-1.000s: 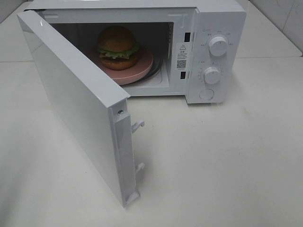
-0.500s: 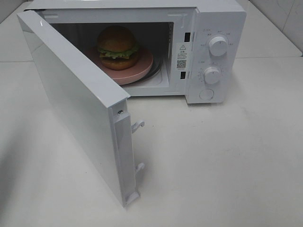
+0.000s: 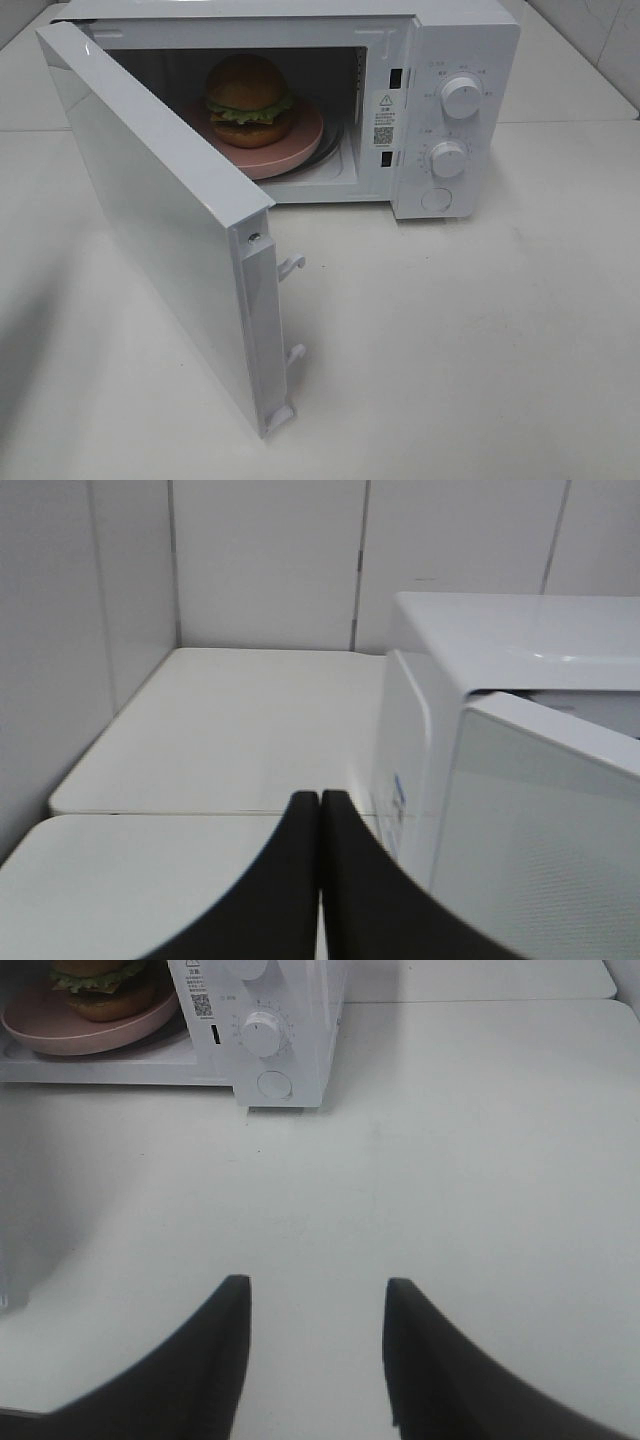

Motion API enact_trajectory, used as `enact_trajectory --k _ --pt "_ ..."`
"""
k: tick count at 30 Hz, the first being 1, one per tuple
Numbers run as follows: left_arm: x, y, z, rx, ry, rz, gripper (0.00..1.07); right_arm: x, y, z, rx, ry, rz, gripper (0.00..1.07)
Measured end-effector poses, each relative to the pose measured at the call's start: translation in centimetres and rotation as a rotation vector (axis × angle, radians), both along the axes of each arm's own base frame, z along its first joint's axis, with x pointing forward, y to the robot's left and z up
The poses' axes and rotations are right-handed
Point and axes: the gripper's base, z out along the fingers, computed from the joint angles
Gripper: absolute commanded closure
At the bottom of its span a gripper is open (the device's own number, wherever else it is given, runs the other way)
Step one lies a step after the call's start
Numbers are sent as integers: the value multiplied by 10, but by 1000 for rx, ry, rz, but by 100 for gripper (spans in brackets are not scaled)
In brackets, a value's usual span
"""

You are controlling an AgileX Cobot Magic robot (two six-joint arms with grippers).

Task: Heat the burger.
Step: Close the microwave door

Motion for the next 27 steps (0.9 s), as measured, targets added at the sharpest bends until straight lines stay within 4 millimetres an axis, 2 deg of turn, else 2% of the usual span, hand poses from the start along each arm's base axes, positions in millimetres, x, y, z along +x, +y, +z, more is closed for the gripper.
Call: enact_trajectory --k 2,3,5,11,15,16,27 --pt "8 -9 -11 23 14 -107 107 0 0 0 0 0 0 66" --pt "8 -9 -11 23 14 -107 107 0 0 0 0 0 0 66" --pt "17 -20 -26 57 37 -230 107 0 0 0 0 0 0 66" --pt "24 -25 -40 59 60 -296 107 0 0 0 0 0 0 66" --pt "33 -37 -48 30 97 -377 107 0 0 0 0 -1 0 66" --pt "37 -45 -49 29 101 -415 107 0 0 0 0 -1 0 66" --pt "43 -77 -67 10 170 -527 107 0 0 0 0 -1 0 66"
